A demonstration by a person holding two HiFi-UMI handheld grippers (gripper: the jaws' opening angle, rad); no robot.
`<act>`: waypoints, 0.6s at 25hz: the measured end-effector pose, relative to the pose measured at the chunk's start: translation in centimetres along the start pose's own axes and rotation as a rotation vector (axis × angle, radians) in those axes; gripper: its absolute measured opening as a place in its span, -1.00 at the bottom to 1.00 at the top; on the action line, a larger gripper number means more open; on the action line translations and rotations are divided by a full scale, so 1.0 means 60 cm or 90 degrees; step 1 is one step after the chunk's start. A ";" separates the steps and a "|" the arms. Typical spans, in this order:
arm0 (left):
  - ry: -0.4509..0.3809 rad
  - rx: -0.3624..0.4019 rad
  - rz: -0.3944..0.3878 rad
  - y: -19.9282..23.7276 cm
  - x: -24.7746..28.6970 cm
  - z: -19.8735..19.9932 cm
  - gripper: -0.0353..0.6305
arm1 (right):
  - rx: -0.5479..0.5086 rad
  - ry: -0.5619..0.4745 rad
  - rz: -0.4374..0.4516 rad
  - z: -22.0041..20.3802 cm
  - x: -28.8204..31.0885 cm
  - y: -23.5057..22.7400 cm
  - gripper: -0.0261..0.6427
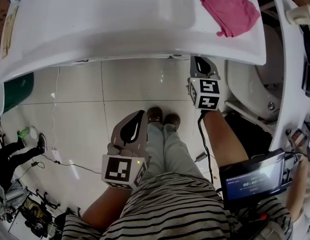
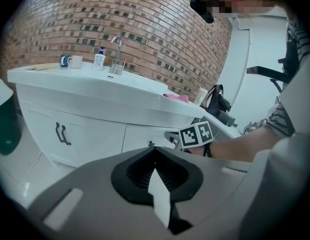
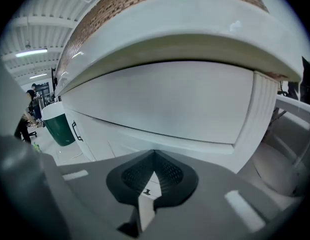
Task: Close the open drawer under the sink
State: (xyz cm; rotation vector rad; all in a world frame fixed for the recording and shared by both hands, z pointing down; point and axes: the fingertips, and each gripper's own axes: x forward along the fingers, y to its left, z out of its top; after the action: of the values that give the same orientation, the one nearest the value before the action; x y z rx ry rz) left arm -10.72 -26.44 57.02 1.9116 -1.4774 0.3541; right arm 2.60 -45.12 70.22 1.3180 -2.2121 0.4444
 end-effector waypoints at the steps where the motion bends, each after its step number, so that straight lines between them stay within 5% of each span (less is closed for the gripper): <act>1: -0.002 0.001 0.000 -0.001 -0.001 0.004 -0.85 | 0.003 0.001 0.001 0.000 0.002 -0.001 -0.92; 8: -0.018 0.012 0.006 -0.013 -0.023 0.010 -0.85 | 0.012 -0.017 0.015 0.026 -0.017 0.001 -0.92; 15: -0.065 0.030 0.025 -0.054 -0.086 0.039 -0.85 | 0.041 -0.076 0.040 0.080 -0.175 0.031 -0.92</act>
State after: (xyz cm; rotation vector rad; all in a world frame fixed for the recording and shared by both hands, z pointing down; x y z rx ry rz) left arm -9.77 -23.75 51.11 1.9666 -1.5870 0.3162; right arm 3.76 -39.26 60.14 1.3443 -2.3609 0.4748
